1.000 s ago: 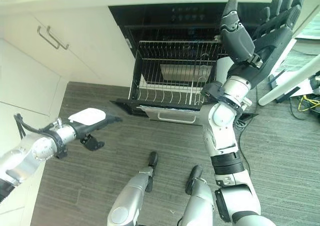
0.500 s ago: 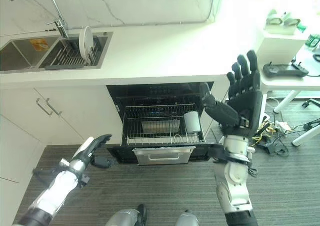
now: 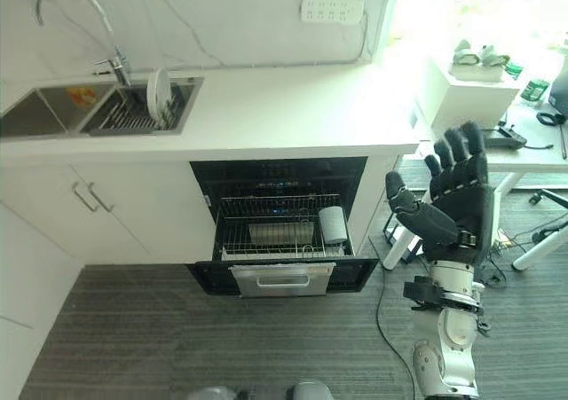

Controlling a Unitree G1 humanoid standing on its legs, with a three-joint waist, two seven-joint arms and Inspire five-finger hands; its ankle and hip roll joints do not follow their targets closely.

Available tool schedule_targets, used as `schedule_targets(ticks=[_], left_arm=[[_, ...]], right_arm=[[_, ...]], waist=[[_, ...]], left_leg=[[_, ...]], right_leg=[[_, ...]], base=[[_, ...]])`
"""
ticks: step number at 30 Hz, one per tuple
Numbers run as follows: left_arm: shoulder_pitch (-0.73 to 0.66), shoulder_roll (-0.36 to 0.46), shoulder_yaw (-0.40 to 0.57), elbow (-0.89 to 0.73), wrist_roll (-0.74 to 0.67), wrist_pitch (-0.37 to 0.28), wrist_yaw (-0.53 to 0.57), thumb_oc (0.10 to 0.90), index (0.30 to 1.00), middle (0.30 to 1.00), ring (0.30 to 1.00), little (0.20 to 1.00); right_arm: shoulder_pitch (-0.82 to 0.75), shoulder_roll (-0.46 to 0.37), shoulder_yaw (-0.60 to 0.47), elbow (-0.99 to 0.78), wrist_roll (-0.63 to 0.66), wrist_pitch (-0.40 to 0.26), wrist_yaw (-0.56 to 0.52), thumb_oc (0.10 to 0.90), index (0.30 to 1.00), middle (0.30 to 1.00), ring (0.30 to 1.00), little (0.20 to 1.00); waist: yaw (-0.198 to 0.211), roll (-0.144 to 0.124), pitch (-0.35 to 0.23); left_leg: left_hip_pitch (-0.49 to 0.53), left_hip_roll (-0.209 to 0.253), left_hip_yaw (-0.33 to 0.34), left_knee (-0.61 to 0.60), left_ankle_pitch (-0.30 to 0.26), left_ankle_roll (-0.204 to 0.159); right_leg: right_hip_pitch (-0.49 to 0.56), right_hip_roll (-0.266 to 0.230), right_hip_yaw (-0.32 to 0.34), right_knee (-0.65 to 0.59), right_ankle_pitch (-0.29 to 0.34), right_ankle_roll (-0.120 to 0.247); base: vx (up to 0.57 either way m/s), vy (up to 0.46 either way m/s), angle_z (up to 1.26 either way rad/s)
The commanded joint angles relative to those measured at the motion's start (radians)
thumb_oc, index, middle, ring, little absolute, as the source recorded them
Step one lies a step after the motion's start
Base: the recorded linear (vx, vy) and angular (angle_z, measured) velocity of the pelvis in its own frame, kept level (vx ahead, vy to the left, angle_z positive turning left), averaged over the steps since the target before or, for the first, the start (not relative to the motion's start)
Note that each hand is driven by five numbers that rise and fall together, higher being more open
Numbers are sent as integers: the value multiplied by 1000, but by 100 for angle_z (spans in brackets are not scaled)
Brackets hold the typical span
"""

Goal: Place the dishes in the dishwasher.

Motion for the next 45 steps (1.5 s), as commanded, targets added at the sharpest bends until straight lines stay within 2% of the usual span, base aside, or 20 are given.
schedule_targets(ticks=[1,3,4,5,10,14,15,16,18,20,21,22,26,27,28,29,32,38,41,45], left_arm=[[-44,31,-35,-34,-39,-17,-90,800,900,900,900,900],[-42,12,-55,-16,-27,-30,-162,800,900,900,900,900],[-52,1,-84,1,-33,-34,-207,800,900,900,900,900],[-81,14,-110,1,12,-8,-242,800,900,900,900,900],[-127,59,-180,-8,52,71,-264,800,900,900,900,900],[-147,85,-198,30,-30,122,-299,800,900,900,900,900],[-146,87,-196,41,-87,137,-292,800,900,900,900,900],[-140,84,-186,44,-119,152,-296,800,900,900,900,900],[-137,75,-175,44,-108,160,-299,800,900,900,900,900],[-120,59,-155,54,-73,141,-296,800,900,900,900,900],[-110,57,-150,60,-83,123,-283,800,900,900,900,900],[-108,58,-142,56,-104,122,-260,800,900,900,900,900],[-100,38,-142,-2,-53,80,-262,800,900,900,900,900],[-99,33,-149,-31,-61,80,-242,800,900,900,900,900],[-100,31,-153,-77,-61,100,-225,800,900,900,900,900],[-97,31,-151,-102,-63,114,-221,800,900,900,900,900],[-84,23,-133,-148,-82,127,-199,800,900,900,900,900],[-53,-22,-105,-91,-87,80,-141,800,900,900,900,900],[-62,-12,-109,-68,-53,76,-183,800,900,900,900,900],[-94,5,-161,-60,11,77,-213,800,900,900,900,900]], right_arm=[[-144,-55,-39,-123,-37,-28,17,800,900,900,900,900],[-153,-70,-36,-128,-32,2,14,800,900,900,900,900],[-159,-89,-36,-127,-25,15,5,800,900,900,900,900],[-146,-96,-48,-126,-11,15,-21,800,900,900,900,900],[-106,-76,-75,-146,26,23,-45,800,900,900,900,900],[-102,-42,-66,-155,-11,32,-38,800,900,900,900,900],[-113,-33,-54,-148,22,35,-16,800,900,900,900,900],[-119,-39,-52,-136,49,18,7,800,900,900,900,900],[-122,-50,-58,-128,52,6,31,800,900,900,900,900],[-134,-83,-71,-126,85,9,55,800,900,900,900,900],[-138,-85,-69,-125,92,13,54,800,900,900,900,900],[-135,-82,-68,-126,110,21,53,800,900,900,900,900],[-100,-67,-60,-131,101,-23,67,800,900,900,900,900],[-95,-64,-66,-133,93,-23,69,800,900,900,900,900],[-88,-64,-67,-131,109,-13,76,800,900,900,900,900],[-89,-57,-64,-129,103,-13,81,800,900,900,900,900],[-104,-34,-49,-134,37,21,76,800,900,900,900,900],[-127,-57,-20,-151,2,42,15,800,900,900,900,900],[-119,-73,-18,-169,-13,22,-24,800,900,900,900,900],[-89,-75,-61,-161,20,-21,-40,800,900,900,900,900]], waist=[[13,4,38],[20,23,39],[17,40,40],[-2,45,29],[-17,54,7],[-40,77,0],[-46,79,4],[-54,65,12],[-58,52,15],[-51,11,18],[-57,15,16],[-67,22,16],[-65,10,13],[-60,-5,19],[-47,-22,43],[-41,-20,55],[-23,-11,55],[17,56,57],[5,62,41],[-2,64,9]], left_leg=[[43,41,-26,-90,-25,-7],[-19,95,-81,-90,9,-41],[-68,155,-95,-90,36,-61],[-61,178,-23,-90,14,-55],[-16,96,-68,-90,-55,-10],[34,67,-53,-90,-105,41],[42,64,-36,-90,-122,52],[48,43,-35,-90,-134,53],[40,21,-35,-90,-127,43],[47,-34,-9,-90,-145,34],[53,-39,-16,-90,-149,39],[65,-37,-24,-90,-153,39],[144,-44,30,-90,-143,22],[167,-54,57,-90,-90,13],[132,-43,59,41,-14,-13],[77,-24,44,102,6,-20],[66,-9,39,-40,11,-4],[-157,142,-118,-90,58,-70],[-123,191,-53,-90,44,-69],[-86,122,-90,-90,-20,-45]], right_leg=[[109,32,9,-139,0,91],[126,33,21,-139,-21,93],[152,17,15,-139,-46,98],[169,-21,-21,-139,-49,119],[181,-82,-34,-139,0,158],[157,-114,-106,-104,164,187],[113,-75,-117,-58,164,186],[88,16,-103,-90,137,170],[64,69,-117,-139,132,152],[-48,45,-181,-139,141,158],[-72,39,-172,-139,175,161],[-64,66,-147,-139,127,136],[-29,41,-145,-139,76,108],[-10,24,-138,-139,68,99],[30,13,-107,-139,56,79],[43,22,-87,-139,52,69],[54,22,-49,-139,38,79],[137,62,8,-139,-46,90],[174,8,-22,-139,-68,116],[159,-40,-40,-139,-37,148]], base=[[159,378,12],[254,564,24],[365,869,19],[337,817,7],[185,389,-4],[168,316,-10],[147,178,-50],[113,109,-61],[83,10,-57],[116,-13,-20],[163,-31,-17],[197,-73,-6],[199,-35,-1],[228,1,-35],[201,16,-24],[186,77,-16],[171,213,-29],[277,339,-45],[241,492,-65],[185,392,-14]])
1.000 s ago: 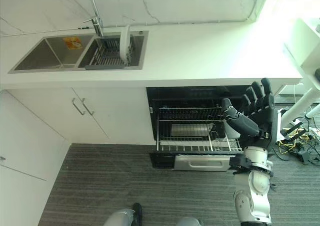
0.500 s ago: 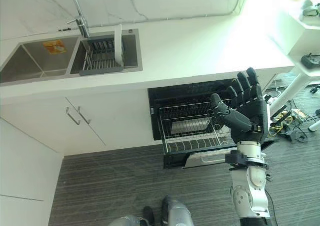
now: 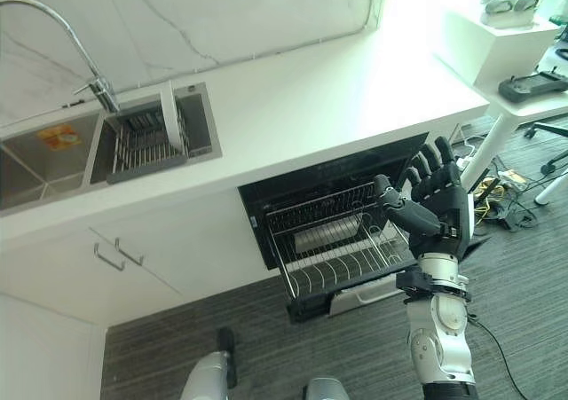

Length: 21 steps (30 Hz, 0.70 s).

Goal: Place the dishes in the dishwasher.

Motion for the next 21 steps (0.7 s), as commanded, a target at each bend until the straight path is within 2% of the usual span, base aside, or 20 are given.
schedule_targets(ticks=[1,7,9,11,13,14,16,19,21], left_arm=[[-50,35,-52,-48,2,-21,-48,800,900,900,900,900],[-78,57,-81,-13,-51,-12,-60,800,900,900,900,900],[-79,61,-84,-6,-70,1,-68,800,900,900,900,900],[-66,67,-78,-5,-98,4,-61,800,900,900,900,900],[-62,67,-70,-3,-112,2,-54,800,900,900,900,900],[-61,66,-65,1,-100,2,-60,800,900,900,900,900],[-53,48,-58,2,-72,-1,-63,800,900,900,900,900],[-42,42,-50,3,-66,-29,-25,800,900,900,900,900],[-37,42,-34,-11,-78,-35,11,800,900,900,900,900]], right_arm=[[-55,-17,-33,-148,-11,-124,11,800,900,900,900,900],[-72,7,-38,-155,-27,-108,3,800,900,900,900,900],[-76,19,-37,-159,-19,-99,13,800,900,900,900,900],[-93,36,-17,-160,16,-81,67,800,900,900,900,900],[-115,41,13,-161,7,-85,88,800,900,900,900,900],[-119,38,24,-166,-1,-86,81,800,900,900,900,900],[-125,17,39,-176,-6,-67,96,800,900,900,900,900],[-137,-9,60,-184,39,-47,136,800,900,900,900,900],[-151,-13,84,-182,44,-39,133,800,900,900,900,900]], waist=[[1,-39,-62],[-6,-43,-90],[2,-47,-95],[24,-50,-94],[38,-50,-90],[38,-54,-83],[40,-67,-74],[39,-75,-66],[46,-73,-78]], left_leg=[[-24,-50,-49,76,-145,39],[11,-107,-42,76,-200,89],[14,-109,-19,76,-216,101],[16,-90,29,76,-225,110],[11,-74,56,76,-226,114],[14,-79,59,76,-232,114],[14,-105,65,76,-227,105],[5,-135,44,76,-215,105],[1,-129,57,76,-207,94]], right_leg=[[75,-62,-130,-147,51,59],[23,-103,-128,-147,107,94],[12,-119,-150,-147,132,110],[12,-131,-227,-147,149,115],[3,-105,-262,-147,136,107],[-1,-76,-255,-147,100,90],[-42,-33,-259,-147,85,58],[-65,-2,-214,-147,82,39],[-70,-12,-239,-147,83,40]], base=[[150,259,-1],[85,201,-15],[6,107,-32],[-72,45,-47],[-89,24,-103],[-27,26,-103],[-39,7,-53],[-49,-82,10],[-24,-85,42]])
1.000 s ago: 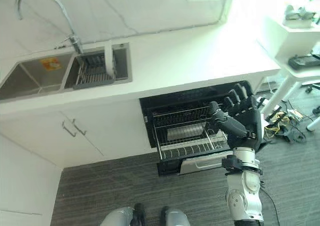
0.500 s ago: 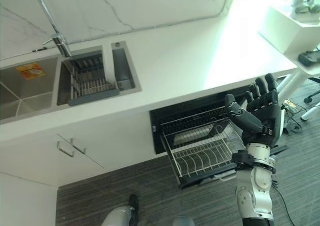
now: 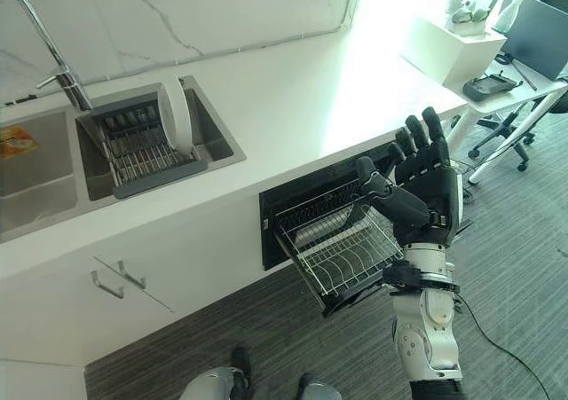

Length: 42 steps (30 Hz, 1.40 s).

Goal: Place the dishes in the dishwasher.

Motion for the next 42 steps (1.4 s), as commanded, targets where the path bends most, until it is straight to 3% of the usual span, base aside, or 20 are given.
schedule_targets(ticks=[1,6,11,13,15,16,19,23,24,26,27,28,30,32,33,35,42], left_arm=[[-33,-23,14,-48,-25,-31,44,800,900,900,900,900],[-30,-30,11,-91,-4,-50,123,800,900,900,900,900],[-16,-40,35,-121,-43,-101,206,800,900,900,900,900],[10,-58,59,-125,7,-123,211,800,900,900,900,900],[8,-62,59,-102,20,-135,206,800,900,900,900,900],[1,-59,52,-75,26,-149,187,800,900,900,900,900],[-15,-55,48,-54,1,-117,153,800,900,900,900,900],[-44,-38,36,-21,47,-121,118,800,900,900,900,900],[-53,-31,30,-17,57,-119,119,800,900,900,900,900],[-66,-15,13,-2,50,-115,121,800,900,900,900,900],[-73,-7,0,13,37,-113,114,800,900,900,900,900],[-74,-2,-9,13,21,-106,114,800,900,900,900,900],[-81,6,-14,16,8,-97,117,800,900,900,900,900],[-85,14,-7,8,7,-92,115,800,900,900,900,900],[-84,18,-7,4,0,-91,114,800,900,900,900,900],[-75,21,1,-23,-7,-78,124,800,900,900,900,900],[-47,-28,-10,-19,49,-126,163,800,900,900,900,900]], right_arm=[[-120,-33,-15,-76,22,-59,34,800,900,900,900,900],[-114,-20,11,-90,14,-48,32,800,900,900,900,900],[-112,-24,16,-86,-7,-54,23,800,900,900,900,900],[-123,1,42,-63,-46,-76,32,800,900,900,900,900],[-126,-2,49,-59,-46,-72,36,800,900,900,900,900],[-124,-10,54,-61,-41,-73,36,800,900,900,900,900],[-112,-18,54,-66,-7,-67,43,800,900,900,900,900],[-111,-10,59,-64,7,-66,55,800,900,900,900,900],[-116,-4,61,-62,11,-63,50,800,900,900,900,900],[-127,9,77,-61,8,-64,40,800,900,900,900,900],[-130,19,87,-60,0,-62,47,800,900,900,900,900],[-131,26,95,-60,-1,-55,56,800,900,900,900,900],[-142,23,106,-48,13,-54,71,800,900,900,900,900],[-159,13,114,-35,25,-70,83,800,900,900,900,900],[-165,9,116,-33,27,-74,86,800,900,900,900,900],[-157,2,96,-35,41,-64,100,800,900,900,900,900],[-126,-13,78,-59,13,-52,46,800,900,900,900,900]], waist=[[13,14,-34],[15,16,-43],[25,-21,-3],[64,8,15],[72,22,17],[68,28,12],[57,19,-1],[69,7,-34],[71,5,-39],[59,10,-38],[48,21,-35],[40,28,-31],[28,38,-22],[18,22,-2],[5,10,10],[5,6,13],[17,-1,-13]], left_leg=[[51,3,-110,99,-206,-15],[56,8,-111,99,-188,-27],[130,-29,-89,99,-183,-19],[-15,38,-160,99,-92,-72],[-71,78,-164,99,-60,-90],[-89,111,-132,99,-52,-92],[-64,110,-90,99,-75,-78],[-19,59,-123,99,-130,-41],[-5,46,-127,99,-138,-29],[29,24,-141,99,-163,3],[48,16,-159,99,-178,23],[63,14,-170,99,-188,31],[81,25,-185,99,-194,21],[95,23,-179,99,-208,10],[114,15,-175,99,-232,11],[100,37,-170,99,-231,0],[57,84,-154,99,-199,-59]], right_leg=[[67,24,-55,-108,-37,43],[80,40,-60,-108,-49,21],[115,11,-60,-108,-40,5],[148,48,-28,-108,-70,4],[171,56,-30,-108,-92,3],[187,49,-44,-108,-109,4],[213,18,-54,-108,-116,24],[259,-12,-70,-108,-119,42],[280,-19,-80,-108,-91,48],[302,-25,-91,-108,29,75],[270,-27,-88,-57,83,80],[226,-34,-79,-14,98,78],[180,-10,-79,-108,64,61],[70,-49,-63,-108,59,72],[3,-77,-50,-108,138,94],[12,-63,-42,-108,74,90],[26,-70,-54,-108,2,80]], base=[[-6,-51,25],[11,-122,8],[37,-34,31],[193,224,12],[253,277,7],[266,333,-2],[218,279,-32],[227,208,-26],[250,167,-51],[215,146,-19],[185,129,46],[138,65,41],[69,-81,2],[2,-188,-18],[37,-181,-30],[84,-153,-14],[85,-119,16]])
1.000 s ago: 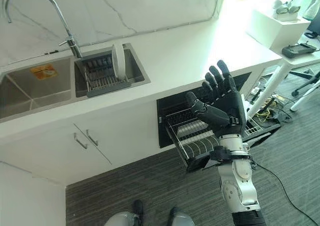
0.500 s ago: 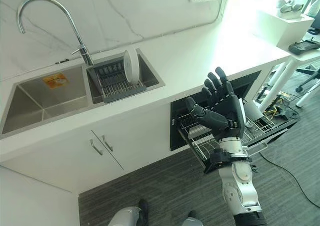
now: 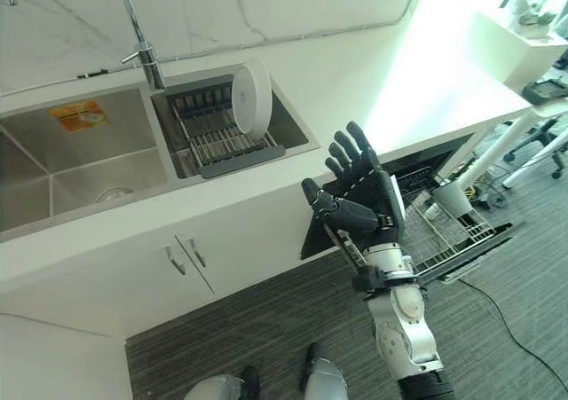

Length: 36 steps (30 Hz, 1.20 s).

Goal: Place the dishes in the dishwasher.

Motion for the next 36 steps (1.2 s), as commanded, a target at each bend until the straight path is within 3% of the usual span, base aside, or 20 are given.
schedule_targets(ticks=[1,14,23,24,26,27,29,31,34,36], left_arm=[[-17,-27,-2,-29,28,-46,17,800,900,900,900,900],[19,-29,-3,-37,74,-33,13,800,900,900,900,900],[10,-30,3,-17,18,-48,47,800,900,900,900,900],[11,-30,11,-21,0,-50,48,800,900,900,900,900],[18,-29,24,-27,-11,-57,46,800,900,900,900,900],[20,-28,28,-30,-10,-55,45,800,900,900,900,900],[25,-26,41,-42,8,-35,42,800,900,900,900,900],[37,-33,54,-36,36,-39,37,800,900,900,900,900],[32,-29,57,-11,38,-31,53,800,900,900,900,900],[19,-14,56,-2,58,-29,51,800,900,900,900,900]], right_arm=[[-76,-36,-86,-98,-5,-83,-8,800,900,900,900,900],[-41,-27,-77,-112,-23,-70,-17,800,900,900,900,900],[-49,-45,-59,-111,-19,-55,-1,800,900,900,900,900],[-52,-50,-60,-111,-23,-53,4,800,900,900,900,900],[-52,-53,-62,-107,-37,-64,2,800,900,900,900,900],[-53,-50,-63,-103,-40,-68,1,800,900,900,900,900],[-57,-31,-68,-99,-51,-68,-12,800,900,900,900,900],[-53,-20,-68,-100,-61,-80,-14,800,900,900,900,900],[-75,-16,-34,-92,-44,-78,-24,800,900,900,900,900],[-80,3,-21,-86,-43,-79,-22,800,900,900,900,900]], waist=[[-9,-8,-33],[-5,18,-52],[-15,7,-47],[-14,-4,-39],[2,-33,-3],[4,-36,9],[15,-14,36],[28,23,43],[47,19,12],[57,19,-7]], left_leg=[[-67,171,-91,-8,-25,-141],[-62,189,-112,-8,-18,-170],[-19,174,-131,-8,-7,-174],[-3,161,-125,-8,17,-169],[3,130,-130,5,153,-168],[-12,126,-130,30,158,-164],[-68,112,-93,-8,165,-158],[-144,125,-103,-8,184,-165],[-169,102,-118,-8,91,-126],[-142,91,-119,-8,56,-98]], right_leg=[[69,1,-21,-60,-86,16],[97,12,-37,-60,-116,0],[110,49,0,-60,-132,-36],[113,50,13,-60,-128,-44],[136,47,46,-60,-126,-62],[144,51,52,-60,-126,-66],[177,77,51,-60,-138,-63],[216,112,47,-60,-162,-62],[259,103,65,-60,-188,-34],[298,78,27,-60,-182,-20]], base=[[75,-51,5],[80,-49,5],[52,-77,0],[72,-106,-2],[77,-134,-2],[83,-69,5],[133,95,11],[184,207,22],[213,271,-11],[217,184,-80]])
